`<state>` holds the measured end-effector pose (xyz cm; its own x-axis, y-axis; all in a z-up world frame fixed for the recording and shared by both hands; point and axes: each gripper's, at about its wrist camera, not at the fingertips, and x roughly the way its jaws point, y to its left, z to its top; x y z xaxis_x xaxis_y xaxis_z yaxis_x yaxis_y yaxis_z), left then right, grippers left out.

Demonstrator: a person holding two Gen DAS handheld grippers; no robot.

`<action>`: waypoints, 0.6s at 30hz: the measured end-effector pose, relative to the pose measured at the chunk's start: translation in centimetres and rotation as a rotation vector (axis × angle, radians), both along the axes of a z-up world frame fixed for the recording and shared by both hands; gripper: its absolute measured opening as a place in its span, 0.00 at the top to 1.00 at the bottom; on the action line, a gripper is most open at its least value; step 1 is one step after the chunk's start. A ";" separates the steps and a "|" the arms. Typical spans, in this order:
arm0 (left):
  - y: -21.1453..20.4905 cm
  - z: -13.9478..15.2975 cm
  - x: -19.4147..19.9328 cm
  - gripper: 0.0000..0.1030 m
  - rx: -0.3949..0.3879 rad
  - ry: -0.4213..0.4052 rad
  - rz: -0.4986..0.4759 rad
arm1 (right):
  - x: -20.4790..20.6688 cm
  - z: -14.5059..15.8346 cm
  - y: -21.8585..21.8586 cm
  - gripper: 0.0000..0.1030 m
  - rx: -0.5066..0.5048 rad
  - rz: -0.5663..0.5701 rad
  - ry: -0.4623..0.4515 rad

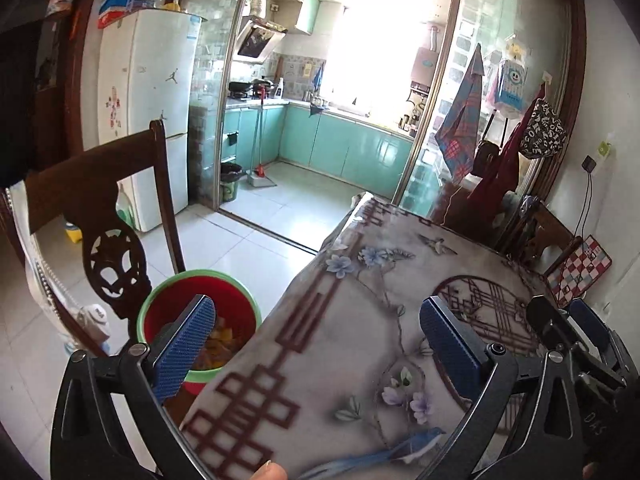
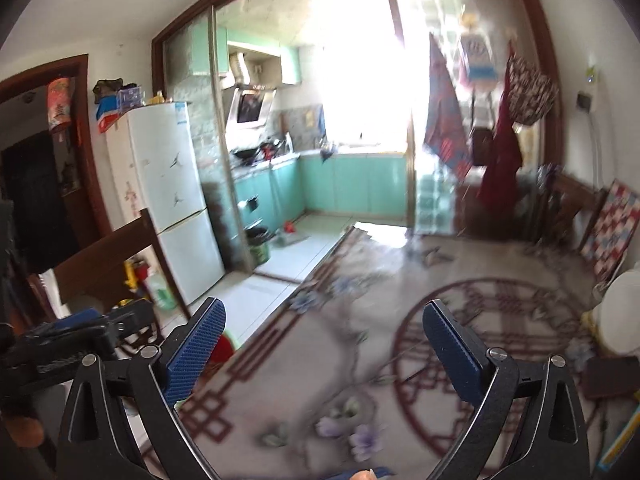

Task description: Collect trash

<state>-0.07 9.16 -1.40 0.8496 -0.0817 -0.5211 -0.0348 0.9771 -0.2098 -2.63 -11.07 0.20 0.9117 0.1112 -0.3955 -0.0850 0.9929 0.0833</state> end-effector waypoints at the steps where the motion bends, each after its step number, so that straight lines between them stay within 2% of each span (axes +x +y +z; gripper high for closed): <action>1: -0.2 0.2 -0.5 0.00 0.015 -0.015 0.019 | -0.3 0.4 0.0 0.01 0.001 0.008 0.001; 5: -0.9 1.4 -2.5 0.00 0.097 -0.091 0.108 | -0.5 1.4 0.2 0.01 0.052 0.054 0.066; 10: 0.3 1.9 -2.6 0.00 0.113 -0.067 0.151 | -0.5 2.6 1.1 0.01 0.047 0.055 0.131; 14: 0.5 2.2 -2.4 0.00 0.106 -0.035 0.153 | -0.1 4.1 2.0 0.01 0.024 0.062 0.126; 18: 0.7 2.7 -1.7 0.00 0.108 -0.036 0.136 | 0.8 5.1 2.5 0.01 0.020 0.055 0.136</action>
<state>-1.80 9.82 1.26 0.8675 0.0900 -0.4893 -0.1622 0.9809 -0.1071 -1.88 -8.55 5.34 0.8425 0.1682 -0.5118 -0.1255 0.9851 0.1173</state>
